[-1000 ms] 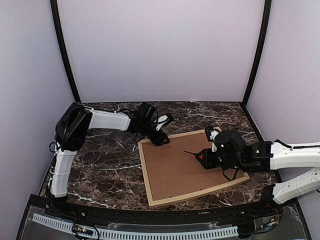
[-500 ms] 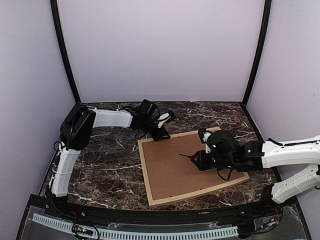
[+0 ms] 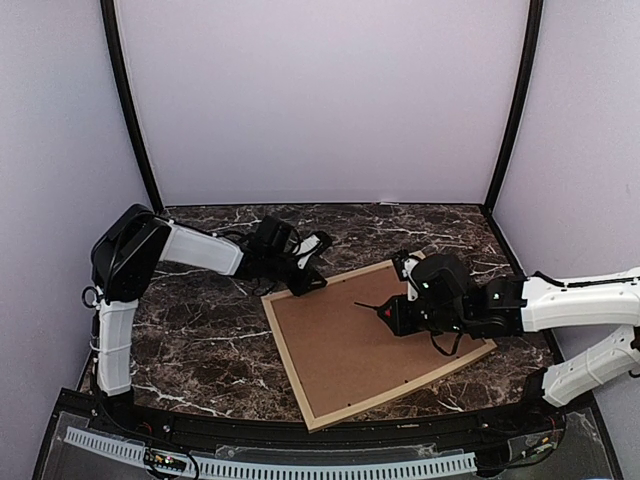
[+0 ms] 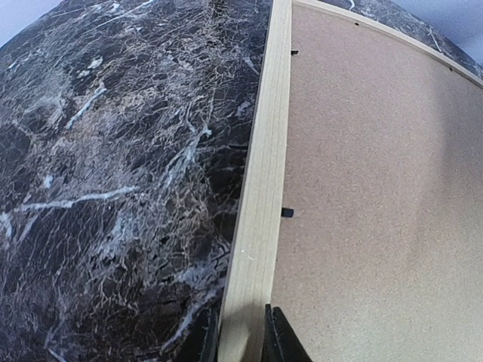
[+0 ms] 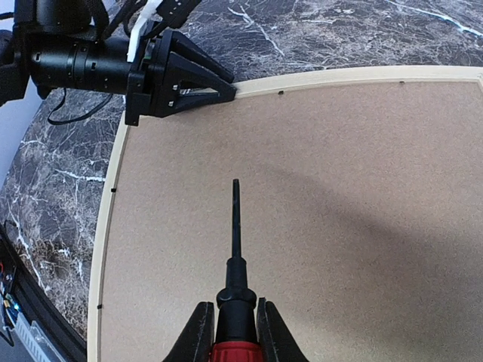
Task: Take the photo out of the frame
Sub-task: Rotate the photo frame at the center of the board.
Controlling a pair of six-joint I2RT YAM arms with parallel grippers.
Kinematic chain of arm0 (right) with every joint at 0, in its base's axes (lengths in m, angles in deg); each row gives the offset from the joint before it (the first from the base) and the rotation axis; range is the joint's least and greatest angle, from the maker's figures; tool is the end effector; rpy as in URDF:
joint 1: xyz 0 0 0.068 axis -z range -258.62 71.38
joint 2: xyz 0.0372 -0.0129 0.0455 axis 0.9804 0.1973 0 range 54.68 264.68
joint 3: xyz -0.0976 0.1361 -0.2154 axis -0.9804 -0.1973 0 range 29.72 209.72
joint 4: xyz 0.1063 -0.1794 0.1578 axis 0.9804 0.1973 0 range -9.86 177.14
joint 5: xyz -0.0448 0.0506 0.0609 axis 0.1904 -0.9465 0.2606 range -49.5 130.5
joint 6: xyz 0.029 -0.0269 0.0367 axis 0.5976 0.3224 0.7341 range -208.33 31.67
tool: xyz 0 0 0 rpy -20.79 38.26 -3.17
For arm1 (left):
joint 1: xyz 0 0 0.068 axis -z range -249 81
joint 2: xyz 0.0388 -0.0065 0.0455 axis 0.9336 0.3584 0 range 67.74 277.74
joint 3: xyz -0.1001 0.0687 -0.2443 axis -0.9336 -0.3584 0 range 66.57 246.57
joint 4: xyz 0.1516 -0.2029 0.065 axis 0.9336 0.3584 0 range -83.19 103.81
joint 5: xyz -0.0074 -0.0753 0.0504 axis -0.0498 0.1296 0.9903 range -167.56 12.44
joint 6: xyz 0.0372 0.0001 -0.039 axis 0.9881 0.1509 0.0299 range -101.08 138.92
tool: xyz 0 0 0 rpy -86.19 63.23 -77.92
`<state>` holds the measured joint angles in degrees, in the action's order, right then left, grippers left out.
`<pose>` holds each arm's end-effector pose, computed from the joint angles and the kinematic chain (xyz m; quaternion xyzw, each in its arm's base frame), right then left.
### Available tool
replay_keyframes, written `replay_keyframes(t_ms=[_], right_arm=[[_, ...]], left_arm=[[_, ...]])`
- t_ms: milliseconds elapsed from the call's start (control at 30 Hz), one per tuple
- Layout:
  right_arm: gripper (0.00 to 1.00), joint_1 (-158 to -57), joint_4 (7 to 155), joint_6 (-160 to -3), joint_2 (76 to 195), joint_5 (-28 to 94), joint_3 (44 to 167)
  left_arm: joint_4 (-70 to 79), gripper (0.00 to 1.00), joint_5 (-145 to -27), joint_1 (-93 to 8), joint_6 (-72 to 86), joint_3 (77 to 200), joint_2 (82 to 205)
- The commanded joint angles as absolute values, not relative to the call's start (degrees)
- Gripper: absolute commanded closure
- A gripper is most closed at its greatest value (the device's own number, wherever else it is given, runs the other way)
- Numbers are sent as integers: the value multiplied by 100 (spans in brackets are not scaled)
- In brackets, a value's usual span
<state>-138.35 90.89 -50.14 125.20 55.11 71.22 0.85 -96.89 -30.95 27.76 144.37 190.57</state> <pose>0.1382 0.2189 0.2266 -0.1148 0.8924 0.2420 0.3633 0.3568 -0.2942 0.1366 0.4203 0.7879 -0.2535 0.3719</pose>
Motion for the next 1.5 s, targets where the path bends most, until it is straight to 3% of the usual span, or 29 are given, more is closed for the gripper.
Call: replay_keyframes(t_ms=[0, 1467], right_arm=[[100, -13787, 8954, -5037, 12568, 5563, 7308], [100, -13786, 8884, -4674, 12275, 5277, 7244]], left_arm=[[705, 88, -9173, -3148, 2021, 13631, 19215], [-150, 93, -7564, -3151, -842, 10626, 17724]])
